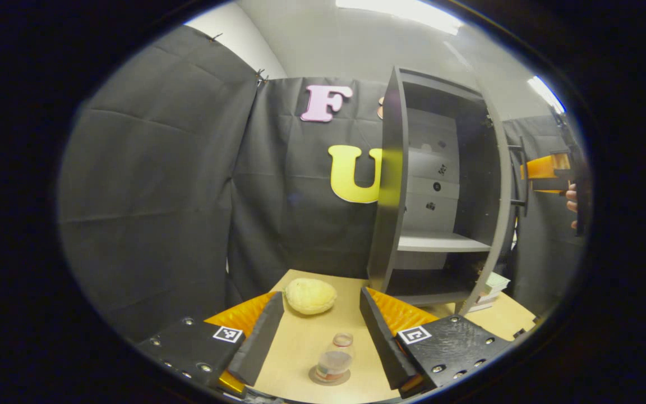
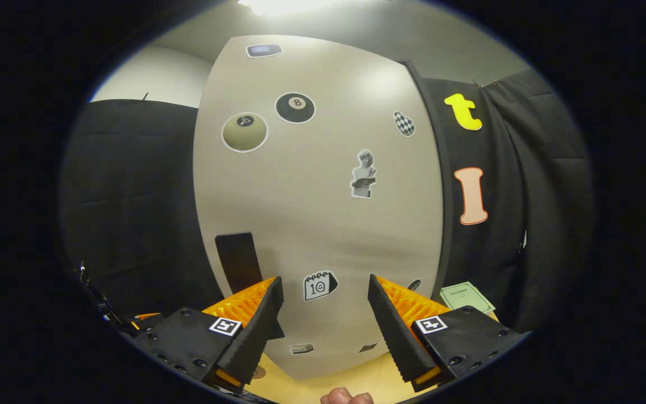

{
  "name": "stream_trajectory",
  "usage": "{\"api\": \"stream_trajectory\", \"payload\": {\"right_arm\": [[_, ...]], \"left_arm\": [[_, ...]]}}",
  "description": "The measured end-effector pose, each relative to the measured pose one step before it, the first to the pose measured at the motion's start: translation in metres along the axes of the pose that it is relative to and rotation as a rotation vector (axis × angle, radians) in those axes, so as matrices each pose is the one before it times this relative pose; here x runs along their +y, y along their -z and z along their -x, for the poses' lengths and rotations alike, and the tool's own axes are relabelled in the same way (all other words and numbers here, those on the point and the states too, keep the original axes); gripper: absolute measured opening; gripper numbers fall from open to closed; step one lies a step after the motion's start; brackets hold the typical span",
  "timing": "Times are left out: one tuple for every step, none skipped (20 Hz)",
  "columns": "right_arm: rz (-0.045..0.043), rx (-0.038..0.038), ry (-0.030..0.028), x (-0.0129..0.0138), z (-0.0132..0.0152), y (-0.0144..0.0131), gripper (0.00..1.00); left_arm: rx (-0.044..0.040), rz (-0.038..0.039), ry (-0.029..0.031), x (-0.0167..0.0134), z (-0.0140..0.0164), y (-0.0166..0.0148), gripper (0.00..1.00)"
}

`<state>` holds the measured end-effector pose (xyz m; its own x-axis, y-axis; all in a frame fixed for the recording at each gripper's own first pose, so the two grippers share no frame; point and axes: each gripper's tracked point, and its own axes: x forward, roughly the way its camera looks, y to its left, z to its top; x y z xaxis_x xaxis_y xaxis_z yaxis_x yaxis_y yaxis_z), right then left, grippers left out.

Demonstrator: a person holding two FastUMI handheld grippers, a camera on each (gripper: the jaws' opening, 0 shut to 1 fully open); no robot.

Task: Open the cabinet door with the right hand, grasp the bottle in the cabinet with the left hand and place it on the coaster, then close the cabinet door with the right hand.

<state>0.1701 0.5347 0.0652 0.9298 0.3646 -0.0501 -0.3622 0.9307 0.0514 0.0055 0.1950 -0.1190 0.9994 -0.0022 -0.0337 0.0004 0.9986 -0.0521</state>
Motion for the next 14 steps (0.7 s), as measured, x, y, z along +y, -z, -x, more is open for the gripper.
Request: {"api": "stream_trajectory", "payload": {"right_arm": [[-0.00575, 0.00432, 0.00386, -0.00046, -0.00497, 0.00409, 0.97], [-0.01558, 0.00416, 0.00580, -0.00084, -0.00336, 0.00388, 0.98], [-0.01582, 0.00678, 0.00658, -0.00194, 0.00322, 0.00348, 0.98], [-0.00835, 0.00760, 0.01536, -0.00270, 0.00129, 0.00333, 0.97], [0.00035, 0.00486, 0.02517, -0.00357, 0.00013, 0.00354, 0.97], [0.00538, 0.00145, 0.03309, -0.00657, 0.00272, 0.00268, 0.98], [0.00666, 0.00552, 0.03557, -0.00784, 0.00178, 0.00224, 0.98], [0.00265, 0.00688, 0.02828, -0.00761, 0.00189, 0.00299, 0.98], [-0.00182, 0.00727, 0.02530, -0.00693, 0.00062, 0.00410, 0.98], [-0.00670, 0.00643, 0.02227, -0.00641, 0.00341, 0.00235, 0.97], [-0.00672, 0.00270, 0.01799, -0.00577, 0.00417, 0.00187, 0.98], [-0.00126, -0.00522, 0.01628, -0.00692, 0.00472, 0.00003, 0.98], [0.00636, -0.01199, 0.01661, -0.00752, 0.00426, -0.00006, 0.98], [0.01097, -0.01513, 0.01571, -0.00810, 0.00465, -0.00125, 0.97]], "left_arm": [[0.00069, 0.00148, 0.00522, -0.00062, -0.00288, 0.00025, 0.84], [0.00176, 0.00337, 0.00746, -0.00089, -0.00299, -0.00014, 0.84], [0.00310, 0.00538, 0.01037, -0.00104, -0.00355, 0.00074, 0.84], [0.00560, 0.00685, 0.01222, -0.00127, -0.00394, 0.00220, 0.82], [0.00971, 0.00902, 0.01404, -0.00204, 0.00013, 0.00352, 0.82], [0.00941, 0.01308, 0.01786, -0.00276, -0.00254, 0.00437, 0.84], [0.01205, 0.01485, 0.01996, -0.00345, -0.00548, 0.00343, 0.85], [0.00653, 0.01466, 0.02401, -0.00511, -0.00582, 0.00250, 0.84], [0.00425, 0.01268, 0.02232, -0.00697, -0.01070, -0.00119, 0.84], [0.00259, 0.00886, 0.01809, -0.00415, -0.00715, -0.00199, 0.84], [0.00034, 0.00337, 0.01457, -0.00353, -0.00556, -0.00094, 0.84], [-0.00808, -0.00411, 0.01135, -0.00334, -0.00305, -0.00611, 0.82], [-0.01261, -0.01169, 0.00848, -0.00384, -0.00244, -0.00683, 0.84], [-0.01556, -0.01713, 0.00186, -0.00394, -0.00098, -0.00779, 0.82]]}}
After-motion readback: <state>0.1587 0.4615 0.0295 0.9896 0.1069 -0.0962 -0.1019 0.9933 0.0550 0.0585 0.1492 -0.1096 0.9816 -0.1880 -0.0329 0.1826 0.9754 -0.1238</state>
